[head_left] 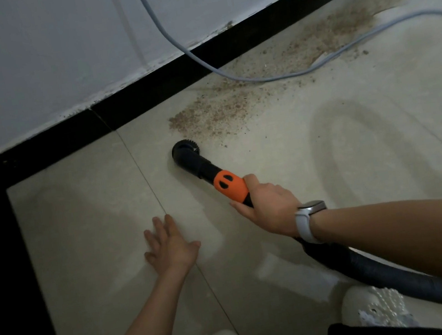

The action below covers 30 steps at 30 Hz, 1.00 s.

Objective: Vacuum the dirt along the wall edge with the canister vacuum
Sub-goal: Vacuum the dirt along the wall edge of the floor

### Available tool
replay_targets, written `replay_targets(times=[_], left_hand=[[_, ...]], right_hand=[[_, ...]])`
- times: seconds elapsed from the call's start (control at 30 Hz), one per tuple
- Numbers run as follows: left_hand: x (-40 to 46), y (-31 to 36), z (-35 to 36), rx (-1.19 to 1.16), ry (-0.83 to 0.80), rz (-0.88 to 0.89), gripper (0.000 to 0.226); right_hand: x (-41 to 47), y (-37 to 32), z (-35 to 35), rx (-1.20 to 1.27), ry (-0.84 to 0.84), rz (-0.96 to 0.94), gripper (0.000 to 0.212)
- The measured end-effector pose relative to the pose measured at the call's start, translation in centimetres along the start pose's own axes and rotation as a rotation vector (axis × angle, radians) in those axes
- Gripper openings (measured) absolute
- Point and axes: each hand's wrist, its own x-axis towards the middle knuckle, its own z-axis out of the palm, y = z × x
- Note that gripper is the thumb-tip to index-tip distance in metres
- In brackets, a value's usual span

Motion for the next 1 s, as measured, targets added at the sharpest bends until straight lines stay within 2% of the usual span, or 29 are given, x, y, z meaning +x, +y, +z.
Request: replay_targets(times=[0.1,0.17,0.33,0.43,0.6,0.67,0.87,1.0], left_hand=[[-0.7,1.1,0.5,0.043,0.032,-0.004,0.088],[-1.1,2.0,1.0,0.115,0.059,0.060,0.088],[-1.0,3.4,1.8,0.137,0.032,0.141,0.098],[-0.9,3.1,2.0,0.139,0.033,0.156,0.099],[-1.1,2.8,2.0,0.136,0.037,0.159,0.098],[-1.2,3.0,1.8,0.139,0.029,0.154,0.098],[-1.3,3.8,1.5,0.136,0.020,0.136,0.097],[-1.9,5.8,2.2,0.143,0.013,0.214,0.092]], right_hand=[[-0.4,2.6,-1.0,0.027,0.068,0.096,0.035],[-0.8,4.6,-1.7,0.024,0.120,0.165,0.036],[-1.8,7.2,-2.6,0.045,0.175,0.252,0.035],[-2.5,6.4,-2.2,0.004,0.158,0.206,0.035],[-3.1,2.8,0.4,-0.050,0.014,-0.009,0.036],[-3.0,2.4,0.4,-0.056,0.012,-0.027,0.036],[-4.2,6.9,-2.5,0.052,0.109,0.210,0.036],[-6.1,10.3,-3.9,0.128,0.167,0.360,0.033]])
